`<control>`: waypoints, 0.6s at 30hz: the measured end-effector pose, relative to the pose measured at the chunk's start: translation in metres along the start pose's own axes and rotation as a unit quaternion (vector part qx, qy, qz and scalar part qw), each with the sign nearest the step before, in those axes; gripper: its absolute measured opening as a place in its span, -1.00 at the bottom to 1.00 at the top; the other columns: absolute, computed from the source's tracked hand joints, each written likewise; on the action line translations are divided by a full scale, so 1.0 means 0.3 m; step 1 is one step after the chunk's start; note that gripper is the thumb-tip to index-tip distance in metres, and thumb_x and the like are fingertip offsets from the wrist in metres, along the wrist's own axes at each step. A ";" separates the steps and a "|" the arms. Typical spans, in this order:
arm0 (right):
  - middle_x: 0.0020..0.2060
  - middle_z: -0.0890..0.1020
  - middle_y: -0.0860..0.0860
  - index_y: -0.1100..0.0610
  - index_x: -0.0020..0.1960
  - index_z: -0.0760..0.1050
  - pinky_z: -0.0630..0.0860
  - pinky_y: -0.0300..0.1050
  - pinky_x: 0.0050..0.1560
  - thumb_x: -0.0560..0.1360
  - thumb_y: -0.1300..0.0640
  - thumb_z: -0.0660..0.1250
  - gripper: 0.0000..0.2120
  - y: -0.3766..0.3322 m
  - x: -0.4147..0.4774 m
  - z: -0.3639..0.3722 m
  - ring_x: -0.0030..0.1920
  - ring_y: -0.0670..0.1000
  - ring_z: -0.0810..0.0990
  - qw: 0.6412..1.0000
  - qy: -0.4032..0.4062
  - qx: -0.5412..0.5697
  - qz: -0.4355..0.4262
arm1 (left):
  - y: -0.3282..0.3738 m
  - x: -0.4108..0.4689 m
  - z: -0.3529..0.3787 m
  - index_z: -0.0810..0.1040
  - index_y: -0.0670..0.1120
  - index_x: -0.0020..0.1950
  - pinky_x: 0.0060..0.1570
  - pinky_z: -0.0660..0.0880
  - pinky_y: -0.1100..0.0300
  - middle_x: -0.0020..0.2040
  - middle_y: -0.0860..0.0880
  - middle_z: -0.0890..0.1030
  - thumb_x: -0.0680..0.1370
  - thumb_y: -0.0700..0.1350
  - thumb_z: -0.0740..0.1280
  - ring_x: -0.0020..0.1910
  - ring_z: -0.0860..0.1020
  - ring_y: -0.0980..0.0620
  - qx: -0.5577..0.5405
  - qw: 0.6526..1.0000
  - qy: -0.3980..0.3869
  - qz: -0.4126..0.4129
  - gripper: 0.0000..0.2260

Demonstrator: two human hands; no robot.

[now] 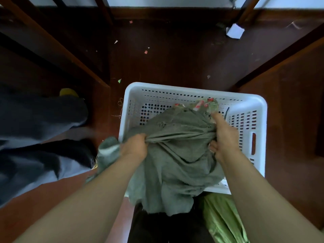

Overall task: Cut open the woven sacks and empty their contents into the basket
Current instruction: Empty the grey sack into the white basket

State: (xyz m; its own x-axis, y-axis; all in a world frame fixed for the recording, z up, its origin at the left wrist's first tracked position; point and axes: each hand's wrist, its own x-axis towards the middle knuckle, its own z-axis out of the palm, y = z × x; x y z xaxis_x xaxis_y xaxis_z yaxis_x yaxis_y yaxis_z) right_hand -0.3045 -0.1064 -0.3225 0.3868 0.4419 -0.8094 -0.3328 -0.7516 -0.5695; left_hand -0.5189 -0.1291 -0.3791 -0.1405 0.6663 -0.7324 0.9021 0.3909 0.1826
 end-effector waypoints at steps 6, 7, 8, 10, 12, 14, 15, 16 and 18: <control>-0.34 0.52 0.12 0.14 -0.33 0.39 0.53 0.02 -0.22 0.43 0.19 0.38 -0.78 -0.016 -0.017 0.005 -0.31 0.09 0.50 0.987 0.073 -0.088 -0.115 | 0.145 -0.038 -0.197 0.58 -0.24 0.09 -0.04 0.40 0.12 0.03 -0.25 0.62 0.56 -0.33 0.17 0.08 0.54 -0.24 -0.280 0.946 0.162 0.020 -0.78; -0.37 0.51 0.09 0.12 -0.36 0.38 0.51 0.01 -0.19 0.43 0.21 0.35 -0.77 -0.033 -0.038 0.007 -0.30 0.08 0.49 0.984 0.089 -0.063 -0.143 | 0.187 -0.056 -0.235 0.58 -0.24 0.08 -0.08 0.40 0.14 -0.01 -0.22 0.62 0.55 -0.34 0.16 0.05 0.55 -0.22 -0.313 0.932 0.175 0.042 -0.77; -0.41 0.48 0.05 0.11 -0.39 0.36 0.47 -0.01 -0.21 0.42 0.22 0.34 -0.75 -0.042 -0.054 0.003 -0.31 0.05 0.46 0.979 0.103 -0.047 -0.170 | 0.225 -0.078 -0.265 0.58 -0.22 0.09 -0.07 0.42 0.16 -0.05 -0.15 0.62 0.55 -0.34 0.17 0.03 0.56 -0.17 -0.343 0.919 0.185 0.063 -0.76; -0.45 0.44 0.03 0.10 -0.42 0.35 0.45 -0.03 -0.23 0.42 0.23 0.32 -0.72 -0.033 -0.078 -0.019 -0.33 0.02 0.43 0.973 0.121 -0.046 -0.191 | 0.279 -0.133 -0.295 0.60 -0.13 0.08 -0.06 0.49 0.18 -0.14 0.06 0.61 0.54 -0.31 0.21 -0.07 0.58 0.03 -0.386 0.893 0.204 0.108 -0.78; -0.42 0.48 0.03 0.10 -0.40 0.38 0.52 0.04 -0.15 0.43 0.23 0.31 -0.75 -0.012 -0.097 -0.043 -0.28 0.07 0.49 0.978 0.125 -0.042 -0.162 | 0.304 -0.179 -0.290 0.59 -0.06 0.01 -0.12 0.47 0.31 -0.20 0.22 0.55 0.52 -0.32 0.24 -0.17 0.52 0.25 -0.405 0.876 0.221 0.141 -0.78; -0.45 0.47 -0.01 0.06 -0.44 0.36 0.48 0.00 -0.19 0.39 0.22 0.31 -0.74 -0.018 -0.121 -0.059 -0.29 0.06 0.46 0.980 0.125 -0.006 -0.152 | 0.319 -0.213 -0.277 0.59 -0.05 0.02 -0.13 0.46 0.33 -0.22 0.25 0.53 0.51 -0.34 0.25 -0.21 0.49 0.29 -0.421 0.858 0.246 0.162 -0.76; -0.51 0.42 -0.06 0.05 -0.49 0.33 0.40 -0.06 -0.26 0.35 0.20 0.31 -0.72 -0.034 -0.131 -0.057 -0.34 0.03 0.40 0.978 0.124 0.013 -0.165 | 0.324 -0.228 -0.278 0.58 -0.03 0.01 -0.12 0.47 0.33 -0.21 0.24 0.53 0.51 -0.34 0.26 -0.21 0.50 0.29 -0.436 0.843 0.260 0.176 -0.75; -0.57 0.37 -0.13 0.06 -0.52 0.30 0.33 -0.10 -0.30 0.29 0.16 0.31 -0.73 -0.049 -0.138 -0.053 -0.38 -0.02 0.34 0.976 0.118 0.029 -0.182 | 0.326 -0.236 -0.280 0.56 0.01 -0.02 -0.11 0.49 0.32 -0.21 0.23 0.54 0.51 -0.34 0.27 -0.21 0.51 0.29 -0.451 0.827 0.274 0.194 -0.75; -0.61 0.34 -0.16 0.07 -0.53 0.31 0.30 -0.09 -0.32 0.24 0.08 0.29 -0.77 -0.051 -0.159 -0.054 -0.41 -0.01 0.31 0.978 0.114 0.017 -0.173 | 0.327 -0.253 -0.274 0.51 0.11 -0.07 -0.08 0.54 0.26 -0.21 0.22 0.56 0.51 -0.34 0.29 -0.19 0.53 0.27 -0.456 0.816 0.281 0.215 -0.69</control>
State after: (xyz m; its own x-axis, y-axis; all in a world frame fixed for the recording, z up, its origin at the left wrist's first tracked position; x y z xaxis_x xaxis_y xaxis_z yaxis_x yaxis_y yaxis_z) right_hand -0.3038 -0.1239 -0.2729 0.6623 0.5428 -0.5165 -0.1752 -0.5580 -0.8111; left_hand -0.4533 -0.0891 -0.2518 -0.2880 0.9522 -0.1023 0.2735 0.1841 0.9441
